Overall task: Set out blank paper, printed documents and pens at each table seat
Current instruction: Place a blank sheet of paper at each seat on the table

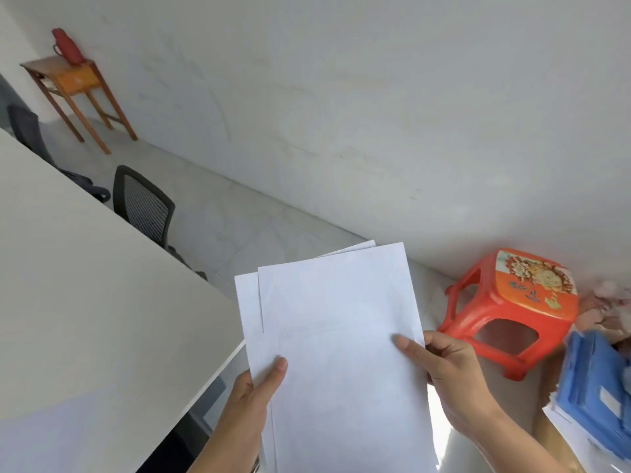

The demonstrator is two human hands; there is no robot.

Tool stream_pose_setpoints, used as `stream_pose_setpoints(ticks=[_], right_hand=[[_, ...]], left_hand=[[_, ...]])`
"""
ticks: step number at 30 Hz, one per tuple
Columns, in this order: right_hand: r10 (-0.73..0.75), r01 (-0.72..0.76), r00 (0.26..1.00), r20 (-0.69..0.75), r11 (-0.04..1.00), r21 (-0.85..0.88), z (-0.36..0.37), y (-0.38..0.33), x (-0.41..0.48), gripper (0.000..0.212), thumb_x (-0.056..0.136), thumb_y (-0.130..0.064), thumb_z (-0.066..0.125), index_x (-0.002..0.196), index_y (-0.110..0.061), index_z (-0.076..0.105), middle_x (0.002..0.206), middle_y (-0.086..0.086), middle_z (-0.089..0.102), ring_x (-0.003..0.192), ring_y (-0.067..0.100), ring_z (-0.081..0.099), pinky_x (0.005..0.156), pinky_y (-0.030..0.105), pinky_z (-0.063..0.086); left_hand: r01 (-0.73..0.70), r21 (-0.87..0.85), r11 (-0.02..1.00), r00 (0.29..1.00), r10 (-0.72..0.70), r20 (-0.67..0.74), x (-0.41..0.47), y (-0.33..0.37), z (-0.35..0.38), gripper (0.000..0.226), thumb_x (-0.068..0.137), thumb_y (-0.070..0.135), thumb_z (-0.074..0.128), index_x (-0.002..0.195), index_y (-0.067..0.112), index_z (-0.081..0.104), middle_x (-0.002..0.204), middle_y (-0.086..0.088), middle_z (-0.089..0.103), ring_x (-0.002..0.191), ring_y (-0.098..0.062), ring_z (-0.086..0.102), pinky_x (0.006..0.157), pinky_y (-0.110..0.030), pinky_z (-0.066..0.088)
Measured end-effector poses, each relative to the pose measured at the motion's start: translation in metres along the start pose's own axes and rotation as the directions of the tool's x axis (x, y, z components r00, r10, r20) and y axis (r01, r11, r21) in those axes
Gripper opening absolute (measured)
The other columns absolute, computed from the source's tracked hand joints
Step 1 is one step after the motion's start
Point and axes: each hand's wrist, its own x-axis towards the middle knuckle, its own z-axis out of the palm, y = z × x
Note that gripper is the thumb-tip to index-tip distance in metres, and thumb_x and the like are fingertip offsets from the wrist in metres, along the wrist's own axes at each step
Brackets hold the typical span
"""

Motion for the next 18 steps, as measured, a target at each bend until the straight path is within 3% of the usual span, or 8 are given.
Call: stream_pose_setpoints(ticks=[2, 4, 6, 8, 11, 16, 18], right_hand=[[0.006, -0.006, 1.000, 0.011, 1.000, 0.005, 0.001, -0.013, 0.037, 0.045, 0.076, -0.016, 0.082, 0.071, 0.017, 0.052, 0.070, 0.021, 0.062, 0.065, 0.026, 0.060, 0.062, 0.032, 0.050], [0.028, -0.027, 0.999, 0.020, 0.999, -0.026, 0.006, -0.030, 0.076, 0.052, 0.075, -0.025, 0.083, 0.082, 0.018, 0.056, 0.080, 0.031, 0.062, 0.074, 0.034, 0.060, 0.067, 0.042, 0.048], [0.057, -0.056, 0.998, 0.025, 0.998, -0.038, 0.016, -0.049, 0.115, 0.030, 0.078, -0.021, 0.076, 0.085, 0.007, 0.068, 0.086, 0.031, 0.069, 0.071, 0.033, 0.067, 0.063, 0.038, 0.054], [0.088, -0.081, 0.993, 0.080, 0.993, -0.089, 0.032, -0.071, 0.152, 0.022, 0.080, -0.018, 0.072, 0.089, 0.002, 0.072, 0.090, 0.025, 0.073, 0.072, 0.033, 0.070, 0.061, 0.035, 0.056], [0.077, -0.051, 0.991, 0.113, 0.975, -0.217, 0.054, -0.094, 0.208, 0.033, 0.073, -0.021, 0.078, 0.082, 0.010, 0.067, 0.080, 0.022, 0.071, 0.065, 0.028, 0.064, 0.060, 0.034, 0.050], [0.062, -0.014, 0.988, 0.144, 0.949, -0.316, 0.096, -0.106, 0.293, 0.039, 0.077, -0.024, 0.077, 0.071, 0.010, 0.061, 0.062, 0.013, 0.056, 0.056, 0.019, 0.048, 0.054, 0.030, 0.038], [0.070, 0.000, 0.978, 0.194, 0.940, -0.342, 0.112, -0.106, 0.335, 0.036, 0.083, -0.021, 0.073, 0.070, 0.008, 0.059, 0.062, 0.014, 0.054, 0.055, 0.018, 0.045, 0.053, 0.029, 0.037]], left_hand=[[-0.013, -0.011, 1.000, 1.000, 0.013, 0.001, 0.034, 0.013, 0.014, 0.070, 0.059, 0.060, 0.082, 0.115, 0.022, 0.064, 0.111, 0.008, 0.073, 0.113, -0.015, 0.063, 0.106, -0.044, 0.042], [-0.081, -0.008, 0.997, 0.997, 0.081, -0.001, 0.072, 0.030, 0.028, 0.041, 0.079, 0.042, 0.075, 0.111, 0.017, 0.066, 0.108, 0.007, 0.075, 0.112, -0.014, 0.064, 0.106, -0.040, 0.041], [-0.115, -0.012, 0.993, 0.992, 0.115, -0.044, 0.113, 0.055, 0.038, 0.017, 0.088, 0.026, 0.065, 0.102, 0.017, 0.068, 0.099, 0.011, 0.076, 0.107, -0.011, 0.064, 0.104, -0.036, 0.042], [-0.151, -0.011, 0.988, 0.986, 0.150, -0.079, 0.148, 0.085, 0.044, 0.020, 0.088, 0.032, 0.065, 0.101, 0.018, 0.068, 0.096, 0.015, 0.076, 0.109, -0.011, 0.063, 0.106, -0.036, 0.039], [-0.176, -0.017, 0.984, 0.977, 0.173, -0.124, 0.198, 0.123, 0.043, 0.037, 0.082, 0.048, 0.067, 0.101, 0.016, 0.069, 0.104, 0.007, 0.075, 0.111, -0.016, 0.064, 0.109, -0.042, 0.039], [-0.227, 0.006, 0.974, 0.958, 0.224, -0.181, 0.249, 0.165, 0.036, 0.025, 0.091, 0.033, 0.057, 0.093, 0.017, 0.076, 0.102, -0.003, 0.076, 0.105, -0.023, 0.069, 0.101, -0.047, 0.047], [-0.225, -0.014, 0.974, 0.940, 0.213, -0.267, 0.274, 0.178, 0.027, 0.023, 0.094, 0.025, 0.055, 0.097, 0.013, 0.074, 0.099, -0.006, 0.077, 0.099, -0.025, 0.071, 0.087, -0.040, 0.056]])
